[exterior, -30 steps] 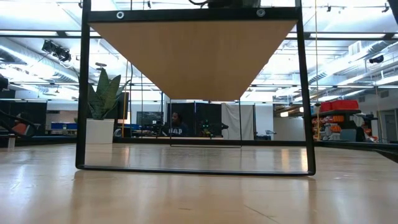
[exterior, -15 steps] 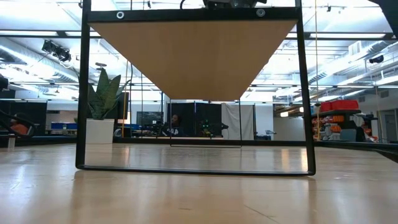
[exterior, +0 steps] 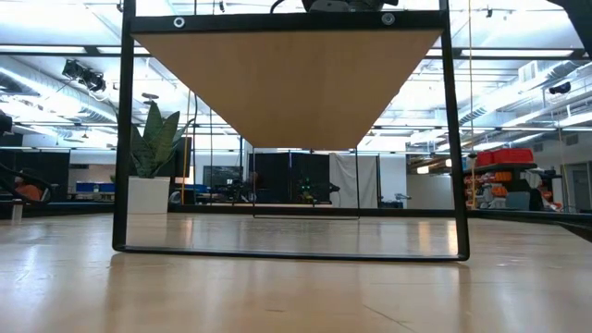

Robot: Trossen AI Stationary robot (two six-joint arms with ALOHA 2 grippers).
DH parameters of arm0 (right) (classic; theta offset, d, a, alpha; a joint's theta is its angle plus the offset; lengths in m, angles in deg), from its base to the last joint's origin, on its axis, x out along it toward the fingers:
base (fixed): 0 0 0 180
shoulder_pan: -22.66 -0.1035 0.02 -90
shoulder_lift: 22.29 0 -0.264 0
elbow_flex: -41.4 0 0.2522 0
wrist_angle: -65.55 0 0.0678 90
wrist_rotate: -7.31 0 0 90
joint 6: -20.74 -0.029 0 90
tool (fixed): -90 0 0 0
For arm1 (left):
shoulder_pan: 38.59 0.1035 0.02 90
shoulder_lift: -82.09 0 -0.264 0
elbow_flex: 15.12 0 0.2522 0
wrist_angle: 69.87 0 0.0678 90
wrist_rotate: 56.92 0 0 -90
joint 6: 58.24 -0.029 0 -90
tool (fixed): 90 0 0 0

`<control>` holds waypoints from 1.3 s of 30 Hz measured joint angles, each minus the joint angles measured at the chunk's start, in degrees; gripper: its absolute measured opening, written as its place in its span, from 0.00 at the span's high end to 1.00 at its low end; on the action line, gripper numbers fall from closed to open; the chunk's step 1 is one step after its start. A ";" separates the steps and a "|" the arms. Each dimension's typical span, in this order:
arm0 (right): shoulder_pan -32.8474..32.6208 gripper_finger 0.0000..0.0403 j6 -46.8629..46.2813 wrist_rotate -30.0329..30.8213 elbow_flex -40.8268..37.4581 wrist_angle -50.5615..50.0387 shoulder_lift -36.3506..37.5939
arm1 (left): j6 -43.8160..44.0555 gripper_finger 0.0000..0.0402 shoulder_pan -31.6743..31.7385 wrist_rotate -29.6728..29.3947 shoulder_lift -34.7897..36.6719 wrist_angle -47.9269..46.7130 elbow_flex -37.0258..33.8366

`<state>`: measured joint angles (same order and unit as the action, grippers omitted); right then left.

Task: Pick & Place Mini shaped plates
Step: Stack the drop shaped plate on top of the drop shaped plate, then stack the leaf shaped plate on top of the leaf shaped plate on the shelf

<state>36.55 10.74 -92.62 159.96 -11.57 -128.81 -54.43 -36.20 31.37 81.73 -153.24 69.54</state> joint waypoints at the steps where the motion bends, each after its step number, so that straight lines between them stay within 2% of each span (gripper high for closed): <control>1: 0.00 1.00 0.13 -0.02 -0.07 0.03 0.00 | -0.02 0.97 0.00 0.00 0.02 -0.02 0.00; 20: -0.39 1.00 -1.10 -0.88 -0.50 0.66 0.04 | 0.00 0.97 0.00 0.00 0.01 -0.02 -0.01; 23: -0.37 0.98 -1.05 -2.97 -0.50 0.70 0.04 | 0.02 0.97 0.00 0.00 0.02 -0.02 0.00; 39: -0.37 0.85 -3.06 -3.02 -0.50 1.73 0.07 | 0.01 0.96 0.00 0.00 0.01 -0.01 0.00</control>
<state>36.18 7.68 -95.64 159.45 -9.84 -128.75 -54.42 -36.20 31.37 81.74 -153.24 69.53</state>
